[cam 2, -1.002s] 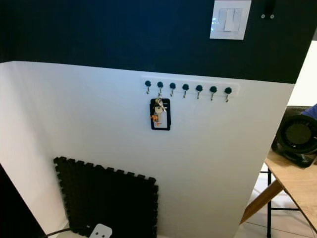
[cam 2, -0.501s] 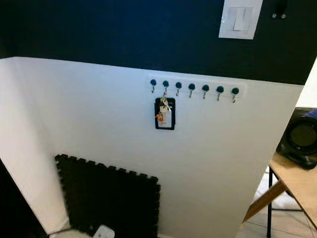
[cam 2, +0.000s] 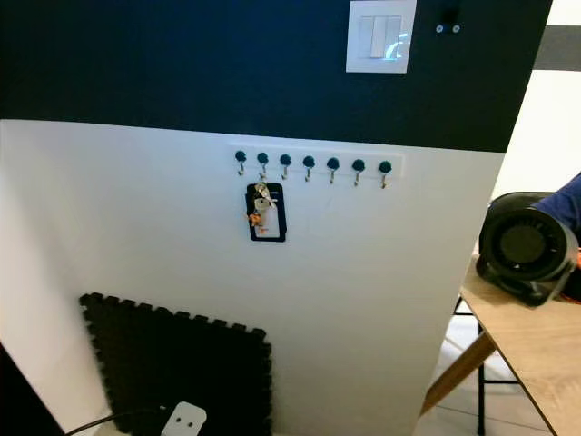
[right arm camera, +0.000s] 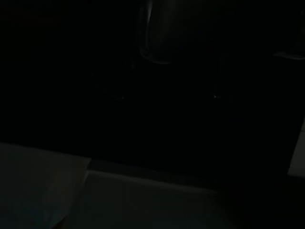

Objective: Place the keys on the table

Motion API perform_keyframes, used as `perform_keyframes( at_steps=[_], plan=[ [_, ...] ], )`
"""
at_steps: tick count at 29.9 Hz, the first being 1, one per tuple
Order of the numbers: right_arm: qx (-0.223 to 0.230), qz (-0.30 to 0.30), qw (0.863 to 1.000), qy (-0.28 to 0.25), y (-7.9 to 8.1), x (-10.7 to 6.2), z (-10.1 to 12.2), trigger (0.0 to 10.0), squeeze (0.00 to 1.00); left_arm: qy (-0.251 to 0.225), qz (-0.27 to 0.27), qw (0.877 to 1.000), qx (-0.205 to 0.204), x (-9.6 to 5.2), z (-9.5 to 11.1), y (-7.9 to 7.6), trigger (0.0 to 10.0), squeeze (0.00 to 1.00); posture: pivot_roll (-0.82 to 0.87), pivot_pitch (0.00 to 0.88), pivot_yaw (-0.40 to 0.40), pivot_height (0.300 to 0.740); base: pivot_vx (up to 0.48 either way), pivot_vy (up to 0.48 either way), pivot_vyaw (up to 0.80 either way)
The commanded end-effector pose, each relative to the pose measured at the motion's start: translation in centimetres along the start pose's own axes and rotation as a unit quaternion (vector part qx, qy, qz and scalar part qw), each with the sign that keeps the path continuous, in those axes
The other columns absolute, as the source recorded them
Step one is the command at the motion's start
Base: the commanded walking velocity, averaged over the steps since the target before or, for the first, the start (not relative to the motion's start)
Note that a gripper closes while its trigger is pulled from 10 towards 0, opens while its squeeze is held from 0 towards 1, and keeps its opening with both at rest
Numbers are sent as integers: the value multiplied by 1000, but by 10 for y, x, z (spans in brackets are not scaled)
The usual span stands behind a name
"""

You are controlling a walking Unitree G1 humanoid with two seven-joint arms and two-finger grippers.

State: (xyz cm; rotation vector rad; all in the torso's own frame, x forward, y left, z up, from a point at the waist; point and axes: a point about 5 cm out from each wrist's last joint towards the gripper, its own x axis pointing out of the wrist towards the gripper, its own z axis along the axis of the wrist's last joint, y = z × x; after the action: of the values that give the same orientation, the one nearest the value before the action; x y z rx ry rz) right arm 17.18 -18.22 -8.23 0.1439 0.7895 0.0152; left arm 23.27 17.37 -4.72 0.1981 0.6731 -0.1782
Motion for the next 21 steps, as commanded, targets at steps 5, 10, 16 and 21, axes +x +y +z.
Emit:
perform_keyframes(
  at_steps=[5,10,16,21],
  plan=[
    [7,-1,1000,-3,2,0,0,10000,0,-7,-3,1000,-21,0,1,-1,10000,0,65,3,8,740,0,0,0],
    [7,-1,1000,-2,2,0,0,10000,0,-7,-5,1000,-25,0,1,-1,10000,0,66,5,7,740,154,0,0],
    [6,1,1000,-1,3,1,0,10000,0,-9,-5,1000,-27,-1,1,-1,10000,0,68,4,5,740,261,0,0],
    [5,1,1000,-1,3,1,0,10000,0,-9,-5,1000,-27,-1,1,-1,10000,0,68,3,4,740,263,0,0]
  ],
)
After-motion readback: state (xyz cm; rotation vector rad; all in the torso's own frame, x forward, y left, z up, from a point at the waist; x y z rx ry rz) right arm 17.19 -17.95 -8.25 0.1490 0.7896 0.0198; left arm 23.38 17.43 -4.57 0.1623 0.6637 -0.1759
